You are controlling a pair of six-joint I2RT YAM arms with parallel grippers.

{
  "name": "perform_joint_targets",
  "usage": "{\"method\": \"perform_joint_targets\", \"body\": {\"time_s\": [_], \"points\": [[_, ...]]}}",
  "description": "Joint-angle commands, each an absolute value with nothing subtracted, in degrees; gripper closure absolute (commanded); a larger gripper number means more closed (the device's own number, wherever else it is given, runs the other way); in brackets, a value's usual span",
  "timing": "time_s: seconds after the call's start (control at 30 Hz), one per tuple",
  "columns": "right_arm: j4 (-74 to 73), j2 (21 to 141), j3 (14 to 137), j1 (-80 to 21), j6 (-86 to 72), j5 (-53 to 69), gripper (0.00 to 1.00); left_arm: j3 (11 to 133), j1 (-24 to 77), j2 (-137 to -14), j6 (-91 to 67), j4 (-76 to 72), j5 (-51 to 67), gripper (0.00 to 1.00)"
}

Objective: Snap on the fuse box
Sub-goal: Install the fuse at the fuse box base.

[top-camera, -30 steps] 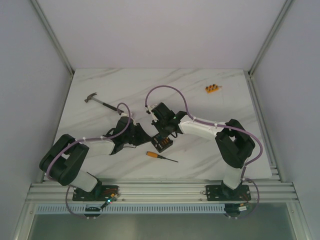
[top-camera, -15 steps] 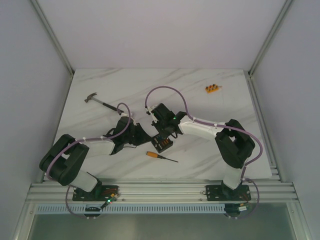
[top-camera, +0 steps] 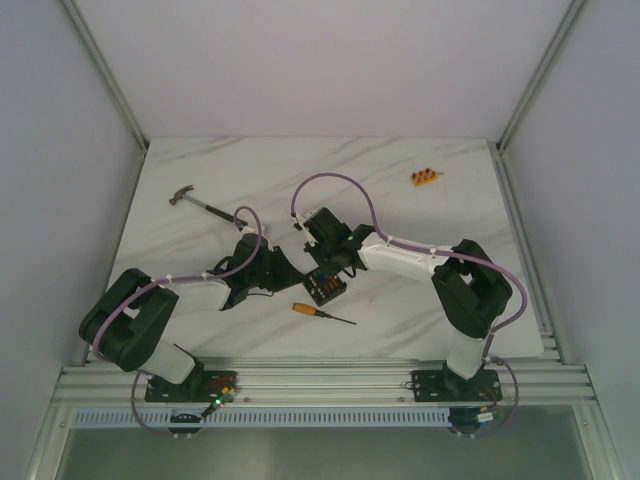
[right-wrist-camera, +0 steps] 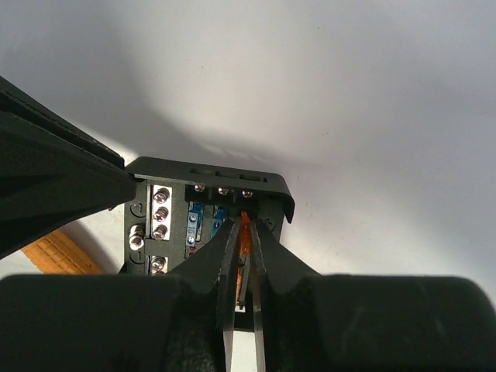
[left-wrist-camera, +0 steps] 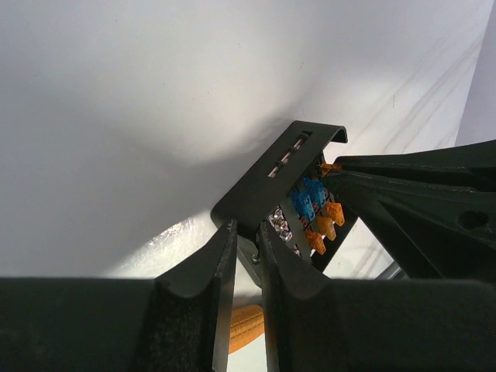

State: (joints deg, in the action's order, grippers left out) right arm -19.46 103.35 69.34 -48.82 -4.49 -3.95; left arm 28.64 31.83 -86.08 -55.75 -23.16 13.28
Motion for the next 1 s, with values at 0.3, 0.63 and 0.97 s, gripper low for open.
{"method": "perform_joint_targets", "body": {"time_s": [0.3, 0.63, 0.97], "points": [[-20.94, 100.74, 67.35, -49.22, -5.51, -4.06, 0.76, 29.01, 32.6, -86.21, -56.45, -22.17, 12.78, 0.74], [-20.21, 100.02, 67.31, -49.22, -5.71, -3.15, 0.76, 29.0, 32.7, -86.22, -56.52, -22.23, 12.72, 0.73], [-20.53, 101.31, 66.56, -49.22, -5.63, -4.93, 0.88, 29.27, 32.71, -86.55, -56.52, -22.15, 12.92, 0.73]]}}
